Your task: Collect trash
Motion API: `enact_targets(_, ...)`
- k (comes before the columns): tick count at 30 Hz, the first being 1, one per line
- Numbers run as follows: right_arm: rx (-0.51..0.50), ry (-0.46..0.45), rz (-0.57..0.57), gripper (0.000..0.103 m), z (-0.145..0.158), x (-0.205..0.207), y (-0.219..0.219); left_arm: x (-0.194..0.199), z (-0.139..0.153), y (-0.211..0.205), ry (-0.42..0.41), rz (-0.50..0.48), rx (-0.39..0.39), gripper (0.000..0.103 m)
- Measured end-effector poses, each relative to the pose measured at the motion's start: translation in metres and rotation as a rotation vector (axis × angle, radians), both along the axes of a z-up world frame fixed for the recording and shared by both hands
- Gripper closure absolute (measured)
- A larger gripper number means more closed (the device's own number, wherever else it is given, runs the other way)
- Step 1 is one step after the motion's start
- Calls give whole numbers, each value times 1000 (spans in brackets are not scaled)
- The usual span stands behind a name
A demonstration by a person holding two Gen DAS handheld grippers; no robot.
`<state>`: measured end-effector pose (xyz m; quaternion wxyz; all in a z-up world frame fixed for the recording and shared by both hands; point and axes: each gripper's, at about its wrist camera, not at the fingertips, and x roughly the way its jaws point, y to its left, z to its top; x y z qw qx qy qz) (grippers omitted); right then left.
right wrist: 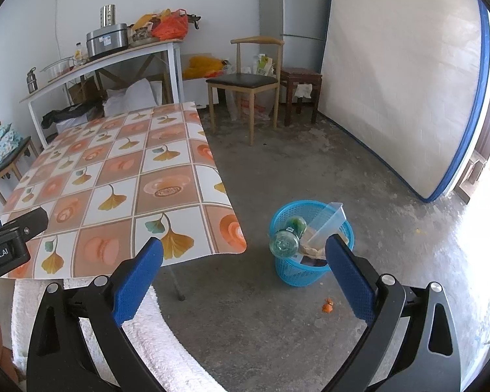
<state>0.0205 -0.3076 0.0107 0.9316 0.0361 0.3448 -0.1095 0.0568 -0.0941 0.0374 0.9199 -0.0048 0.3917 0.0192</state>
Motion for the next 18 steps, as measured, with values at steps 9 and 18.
enact_targets(9, -1, -1, -3, 6, 0, 0, -1, 0, 0, -1, 0, 0, 0, 8)
enact_targets(18, -2, -2, -2, 6, 0, -1, 0, 0, 0, -1, -2, 0, 1, 9)
